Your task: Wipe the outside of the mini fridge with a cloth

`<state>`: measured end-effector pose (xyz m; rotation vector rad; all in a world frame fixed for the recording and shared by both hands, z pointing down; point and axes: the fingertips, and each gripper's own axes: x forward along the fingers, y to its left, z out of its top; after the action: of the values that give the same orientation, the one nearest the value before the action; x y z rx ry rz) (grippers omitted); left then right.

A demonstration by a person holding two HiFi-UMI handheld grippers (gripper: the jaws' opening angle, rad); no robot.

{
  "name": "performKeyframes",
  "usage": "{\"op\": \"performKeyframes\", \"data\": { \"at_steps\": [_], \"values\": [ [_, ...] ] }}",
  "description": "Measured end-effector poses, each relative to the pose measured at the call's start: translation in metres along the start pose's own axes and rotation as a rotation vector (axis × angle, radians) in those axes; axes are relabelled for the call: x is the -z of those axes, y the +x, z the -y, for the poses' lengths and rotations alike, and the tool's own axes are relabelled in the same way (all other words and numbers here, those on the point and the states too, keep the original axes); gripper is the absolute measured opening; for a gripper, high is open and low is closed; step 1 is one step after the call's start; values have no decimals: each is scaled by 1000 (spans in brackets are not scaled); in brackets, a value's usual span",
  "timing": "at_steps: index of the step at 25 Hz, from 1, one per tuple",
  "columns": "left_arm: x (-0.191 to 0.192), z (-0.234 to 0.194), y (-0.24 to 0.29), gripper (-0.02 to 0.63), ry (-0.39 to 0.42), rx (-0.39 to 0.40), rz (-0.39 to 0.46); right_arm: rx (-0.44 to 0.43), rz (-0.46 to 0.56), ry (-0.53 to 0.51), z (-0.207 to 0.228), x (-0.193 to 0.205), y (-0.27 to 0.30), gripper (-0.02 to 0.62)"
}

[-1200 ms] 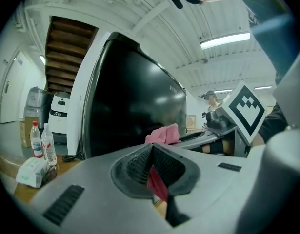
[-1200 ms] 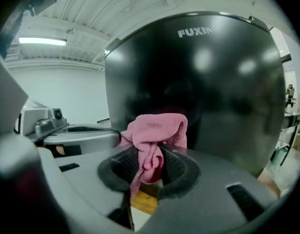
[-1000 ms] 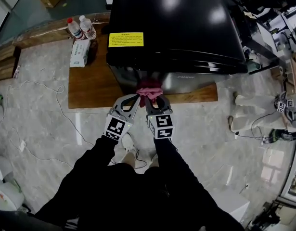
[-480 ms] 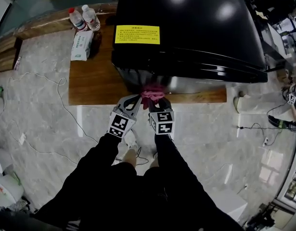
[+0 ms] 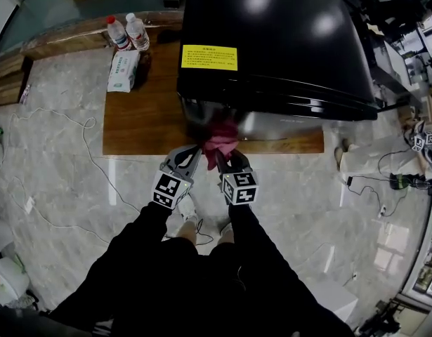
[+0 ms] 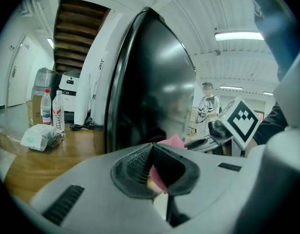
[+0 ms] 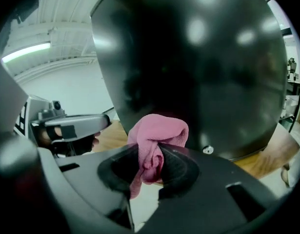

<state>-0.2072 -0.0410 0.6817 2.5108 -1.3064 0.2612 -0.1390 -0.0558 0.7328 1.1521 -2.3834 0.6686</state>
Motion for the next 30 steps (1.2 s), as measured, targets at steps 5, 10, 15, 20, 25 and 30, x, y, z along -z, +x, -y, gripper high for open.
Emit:
{"op": "performKeyframes", "data": {
  "at_steps": [5, 10, 15, 20, 25, 30],
  "values": [
    [-50, 26, -35, 6, -8, 15, 22, -43, 120, -54, -32, -59, -83, 100],
    [-131, 69, -65, 6, 37, 68, 95, -67, 242, -158, -52, -124, -165, 101],
    [-206, 105, -94, 6, 52, 73, 173, -77, 340, -231, -66, -179, -227, 101],
    [-266, 146, -116, 6, 75, 74, 213, -121, 395, -303, -82, -220, -279, 101],
    [-337, 176, -133, 6, 119, 54, 249, -157, 473, -402, -90, -280, -334, 101],
    [-391, 193, -133, 6, 157, 30, 268, -179, 496, -496, -92, -325, -364, 103]
  ]
}}
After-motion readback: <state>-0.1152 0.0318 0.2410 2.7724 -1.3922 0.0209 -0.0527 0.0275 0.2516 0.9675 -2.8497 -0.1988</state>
